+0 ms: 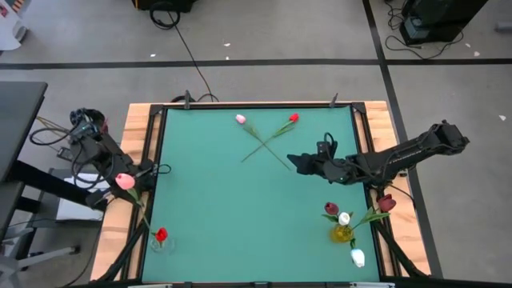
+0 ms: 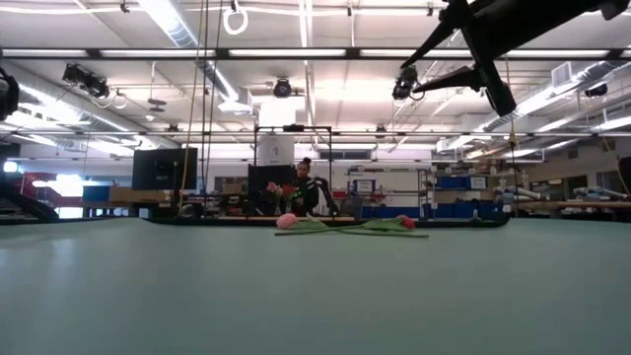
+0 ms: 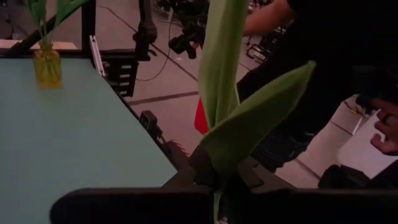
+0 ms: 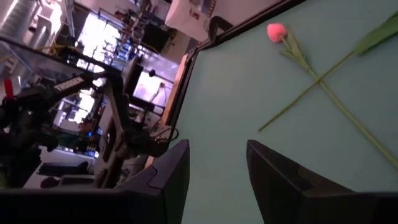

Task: Sort flowers into vase by color
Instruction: Put the right pink tulip into the transparent flower vase

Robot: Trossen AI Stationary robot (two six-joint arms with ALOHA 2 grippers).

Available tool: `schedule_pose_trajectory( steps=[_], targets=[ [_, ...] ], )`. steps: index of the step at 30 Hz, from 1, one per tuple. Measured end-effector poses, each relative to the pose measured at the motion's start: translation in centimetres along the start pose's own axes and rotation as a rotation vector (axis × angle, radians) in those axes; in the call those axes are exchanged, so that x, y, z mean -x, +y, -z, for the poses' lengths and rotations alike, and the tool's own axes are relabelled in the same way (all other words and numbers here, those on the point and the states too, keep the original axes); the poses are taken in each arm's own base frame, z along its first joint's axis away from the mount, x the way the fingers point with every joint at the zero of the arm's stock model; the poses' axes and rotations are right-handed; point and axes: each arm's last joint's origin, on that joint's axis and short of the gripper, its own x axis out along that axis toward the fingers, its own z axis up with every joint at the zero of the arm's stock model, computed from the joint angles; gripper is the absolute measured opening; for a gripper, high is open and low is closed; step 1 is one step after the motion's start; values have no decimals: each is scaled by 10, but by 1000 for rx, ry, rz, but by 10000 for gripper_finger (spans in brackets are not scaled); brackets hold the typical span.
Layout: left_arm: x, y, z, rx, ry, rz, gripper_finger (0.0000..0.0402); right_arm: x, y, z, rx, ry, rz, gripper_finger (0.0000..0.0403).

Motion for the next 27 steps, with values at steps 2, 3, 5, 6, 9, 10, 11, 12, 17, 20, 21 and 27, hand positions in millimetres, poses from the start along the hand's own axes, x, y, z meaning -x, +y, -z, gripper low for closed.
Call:
schedule_pose_trajectory(
  steps=[2,3,5,6,9,10,11,12,17,20,21,27],
  targets=[
    [-5,0,1,-7,-10,5,12,1,0,1,2,-15,0,167],
    [-8,0,2,-15,-13,13,12,2,1,1,0,-19,-2,167],
    [-13,0,5,-19,1,31,12,2,2,1,-6,-28,-8,167],
    [-15,1,7,-19,14,35,12,2,2,1,-8,-31,-11,167],
    [-21,3,15,-3,47,43,12,2,3,1,-14,-34,-16,167],
    [-23,3,17,3,57,45,12,2,3,1,-15,-34,-18,167],
    [-25,4,19,6,68,46,12,2,3,1,-15,-34,-18,167],
    [-26,4,21,9,76,48,12,2,3,1,-16,-34,-19,167],
    [-30,4,24,44,94,48,18,2,3,1,-15,-27,-21,167],
    [-30,4,24,83,91,46,38,2,3,1,-11,-27,-21,167],
    [-30,4,24,106,95,44,46,2,3,1,-6,-26,-20,167],
    [-30,4,25,213,105,35,107,2,3,2,7,6,-25,167]
  ],
)
